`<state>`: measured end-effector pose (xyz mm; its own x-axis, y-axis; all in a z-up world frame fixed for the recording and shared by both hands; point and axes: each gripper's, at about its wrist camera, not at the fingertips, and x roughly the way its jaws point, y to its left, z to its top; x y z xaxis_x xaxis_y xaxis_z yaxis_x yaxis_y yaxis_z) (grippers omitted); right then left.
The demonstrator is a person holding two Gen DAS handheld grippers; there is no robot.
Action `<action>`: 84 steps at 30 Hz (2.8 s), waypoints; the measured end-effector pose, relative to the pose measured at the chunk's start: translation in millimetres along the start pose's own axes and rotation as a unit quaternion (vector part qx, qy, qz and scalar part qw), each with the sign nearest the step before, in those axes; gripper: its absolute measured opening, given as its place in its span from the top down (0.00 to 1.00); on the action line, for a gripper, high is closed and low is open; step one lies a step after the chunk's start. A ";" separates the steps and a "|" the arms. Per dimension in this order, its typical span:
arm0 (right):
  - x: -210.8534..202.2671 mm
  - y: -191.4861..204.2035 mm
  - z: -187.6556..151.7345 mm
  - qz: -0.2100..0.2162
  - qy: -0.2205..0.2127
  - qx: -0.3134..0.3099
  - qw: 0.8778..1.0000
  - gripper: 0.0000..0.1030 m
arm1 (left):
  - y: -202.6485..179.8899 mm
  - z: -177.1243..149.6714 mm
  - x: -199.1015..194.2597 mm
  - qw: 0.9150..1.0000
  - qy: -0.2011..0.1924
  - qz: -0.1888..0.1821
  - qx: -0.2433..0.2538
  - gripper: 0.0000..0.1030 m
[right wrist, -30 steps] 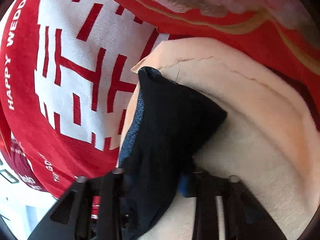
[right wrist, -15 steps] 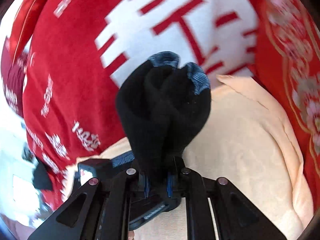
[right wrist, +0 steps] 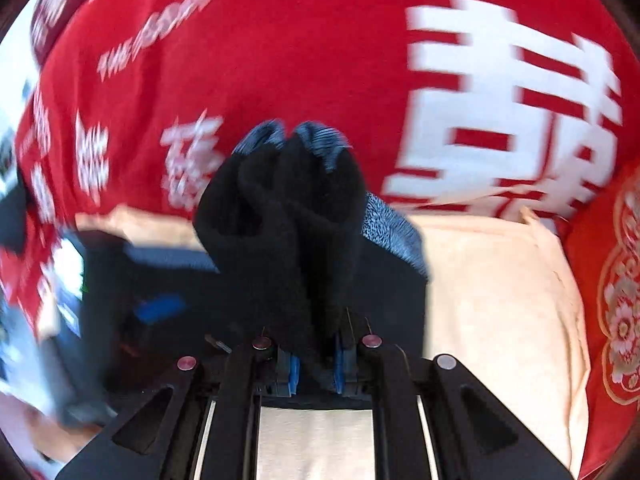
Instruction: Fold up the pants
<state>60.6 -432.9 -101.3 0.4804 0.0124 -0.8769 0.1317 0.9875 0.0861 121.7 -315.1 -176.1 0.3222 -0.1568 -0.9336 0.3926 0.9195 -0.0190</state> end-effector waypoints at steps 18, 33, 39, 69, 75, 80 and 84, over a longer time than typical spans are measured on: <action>18.4 87.1 -56.0 -0.065 0.086 -0.079 0.991 0.51 | 94.7 -20.6 -10.1 0.995 0.043 -0.085 -0.013 0.22; 13.0 -31.4 -72.9 0.012 0.108 0.157 0.982 0.63 | 34.0 21.2 33.5 0.950 0.131 -0.280 0.038 0.94; -0.9 -55.5 -66.4 0.025 0.095 0.184 0.978 0.64 | 44.6 15.5 17.5 0.953 0.123 -0.270 0.060 0.94; 122.7 61.4 12.8 0.153 0.174 0.088 0.969 0.63 | 133.2 -35.0 2.0 0.994 0.091 -0.020 -0.052 0.12; 100.8 77.8 -18.1 0.111 0.142 0.069 0.981 0.63 | 159.8 -49.3 5.6 0.992 0.098 -0.031 -0.077 0.12; 97.4 80.9 -17.9 0.098 0.160 0.068 0.980 0.62 | 180.6 -50.6 -8.4 0.987 0.064 -0.086 -0.117 0.12; 95.0 87.1 -17.6 0.096 0.169 0.077 0.978 0.48 | 191.4 -39.2 -30.0 0.987 0.020 -0.107 -0.120 0.12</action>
<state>102.4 -342.9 -185.3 0.1974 0.2714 -0.9420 0.2087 0.9273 0.3109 153.4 -120.3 -165.8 0.2179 -0.3459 -0.9126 0.2315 0.9267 -0.2960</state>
